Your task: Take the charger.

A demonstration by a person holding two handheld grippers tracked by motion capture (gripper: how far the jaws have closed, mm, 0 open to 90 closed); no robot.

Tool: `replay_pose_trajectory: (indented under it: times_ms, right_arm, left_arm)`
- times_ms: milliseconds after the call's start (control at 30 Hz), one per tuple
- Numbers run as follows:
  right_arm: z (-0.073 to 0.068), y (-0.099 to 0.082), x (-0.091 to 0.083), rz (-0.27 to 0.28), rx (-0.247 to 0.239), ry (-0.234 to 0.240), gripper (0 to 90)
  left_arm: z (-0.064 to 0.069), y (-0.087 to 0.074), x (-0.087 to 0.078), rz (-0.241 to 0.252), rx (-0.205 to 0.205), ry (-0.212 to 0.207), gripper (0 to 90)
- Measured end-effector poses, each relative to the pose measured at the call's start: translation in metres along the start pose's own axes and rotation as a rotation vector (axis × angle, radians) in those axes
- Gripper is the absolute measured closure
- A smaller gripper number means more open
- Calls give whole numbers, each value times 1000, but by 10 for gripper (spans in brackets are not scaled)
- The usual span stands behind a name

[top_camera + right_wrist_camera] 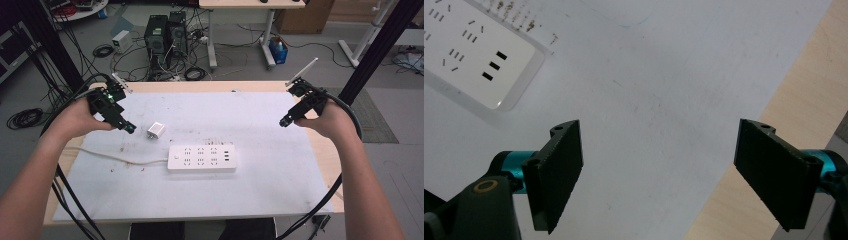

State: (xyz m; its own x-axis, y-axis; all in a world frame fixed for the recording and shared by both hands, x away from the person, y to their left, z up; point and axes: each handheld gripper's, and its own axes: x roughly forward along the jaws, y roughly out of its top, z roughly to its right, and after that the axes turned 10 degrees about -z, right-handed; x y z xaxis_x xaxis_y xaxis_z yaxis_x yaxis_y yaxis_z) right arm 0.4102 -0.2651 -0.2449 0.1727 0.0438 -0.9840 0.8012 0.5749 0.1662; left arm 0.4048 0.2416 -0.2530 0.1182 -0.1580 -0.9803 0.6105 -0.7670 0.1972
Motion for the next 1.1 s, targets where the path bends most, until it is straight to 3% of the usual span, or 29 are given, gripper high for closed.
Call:
replay_pose_trajectory:
  times_ms: [100,267,633,967,1100]
  right_arm:
    - [-1,-2,-2,6,1,1,191]
    - [1,-3,-1,2,17,13,191]
    - [3,0,4,1,12,19,188]
    - [1,4,7,4,2,13,188]
    - [-2,6,9,4,-1,14,187]
  left_arm:
    - [-1,1,0,2,-2,0,133]
    - [-3,3,2,13,-39,-40,132]
    - [-6,10,6,9,-59,-34,132]
    - [-12,24,30,-26,-88,-39,132]
    - [-18,31,47,-42,-122,-41,133]
